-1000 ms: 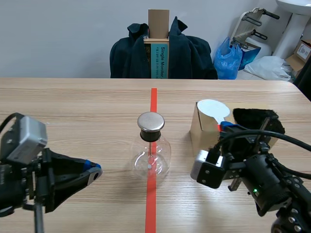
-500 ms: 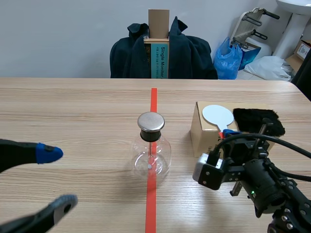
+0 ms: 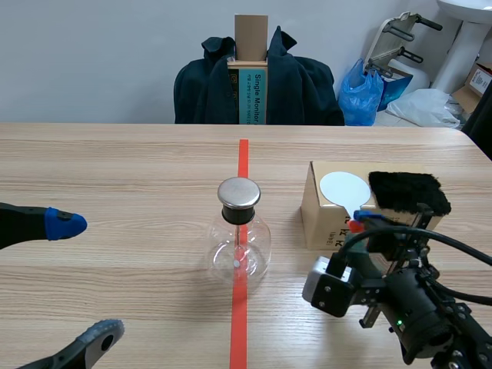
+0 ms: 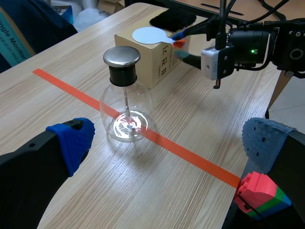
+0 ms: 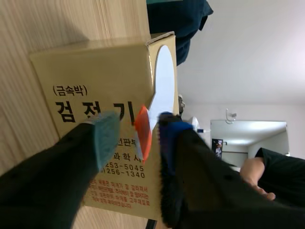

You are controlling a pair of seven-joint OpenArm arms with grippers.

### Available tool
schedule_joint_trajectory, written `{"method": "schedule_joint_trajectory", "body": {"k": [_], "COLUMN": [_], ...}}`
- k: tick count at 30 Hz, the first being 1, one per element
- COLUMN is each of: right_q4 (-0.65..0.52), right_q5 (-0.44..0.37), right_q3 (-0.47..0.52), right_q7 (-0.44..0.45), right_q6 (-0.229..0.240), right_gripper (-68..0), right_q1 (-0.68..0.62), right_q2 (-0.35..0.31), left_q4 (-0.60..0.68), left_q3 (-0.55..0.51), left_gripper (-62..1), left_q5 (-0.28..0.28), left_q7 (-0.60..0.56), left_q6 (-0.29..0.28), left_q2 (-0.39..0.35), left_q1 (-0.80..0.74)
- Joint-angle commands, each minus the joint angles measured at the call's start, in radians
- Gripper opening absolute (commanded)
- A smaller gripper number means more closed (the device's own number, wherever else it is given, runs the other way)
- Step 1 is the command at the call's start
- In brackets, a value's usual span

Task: Do the electroscope experiment.
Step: 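Put the plate down on the right, then return to the home posture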

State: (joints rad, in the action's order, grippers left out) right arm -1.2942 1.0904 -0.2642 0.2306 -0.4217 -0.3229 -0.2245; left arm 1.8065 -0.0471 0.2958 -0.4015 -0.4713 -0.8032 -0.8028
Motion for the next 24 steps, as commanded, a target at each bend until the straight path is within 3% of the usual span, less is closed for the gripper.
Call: {"method": "schedule_joint_trajectory", "body": {"k": [1, 3, 4, 6, 10, 15, 19, 24], "right_q4": [-0.018, -0.018, -0.021, -0.039, -0.15, -0.397, -0.57, -0.686], "right_q5": [-0.014, -0.067, -0.097, -0.166, -0.372, -0.62, -0.895, -1.268], "right_q3": [0.001, 0.001, 0.001, 0.001, 0.016, 0.067, 0.138, 0.211], "right_q7": [-0.008, -0.008, -0.008, -0.008, -0.034, -0.1, -0.162, -0.212], "right_q6": [-0.008, -0.008, -0.008, -0.011, -0.064, -0.052, -0.053, -0.05], "right_gripper": [-22.7, -4.7, 0.4, 0.4, 0.4, 0.4, 0.4, 0.4], "right_q1": [0.003, -0.003, -0.008, -0.025, -0.096, -0.22, -0.294, -0.304], "right_q2": [-0.014, -0.014, -0.014, -0.014, -0.019, -0.039, -0.058, -0.089], "left_q4": [0.003, 0.003, 0.003, 0.003, 0.003, 0.003, 0.003, 0.003], "left_q3": [0.002, 0.002, 0.002, 0.002, 0.002, 0.002, 0.002, 0.002], "left_gripper": [1.4, 1.4, 1.4, 1.4, 1.4, 1.4, 1.4, 1.4], "left_q5": [0.007, 0.007, 0.007, 0.007, 0.007, 0.003, 0.0, 0.0], "left_q7": [-0.018, -0.018, -0.018, -0.018, -0.018, -0.018, -0.017, -0.017], "left_q6": [-0.002, 0.002, 0.003, 0.008, 0.01, 0.013, 0.013, 0.014], "left_q2": [0.005, 0.005, 0.005, 0.008, 0.018, 0.024, 0.024, 0.024], "left_q1": [0.005, 0.005, 0.005, 0.005, 0.005, 0.005, 0.005, 0.005]}}
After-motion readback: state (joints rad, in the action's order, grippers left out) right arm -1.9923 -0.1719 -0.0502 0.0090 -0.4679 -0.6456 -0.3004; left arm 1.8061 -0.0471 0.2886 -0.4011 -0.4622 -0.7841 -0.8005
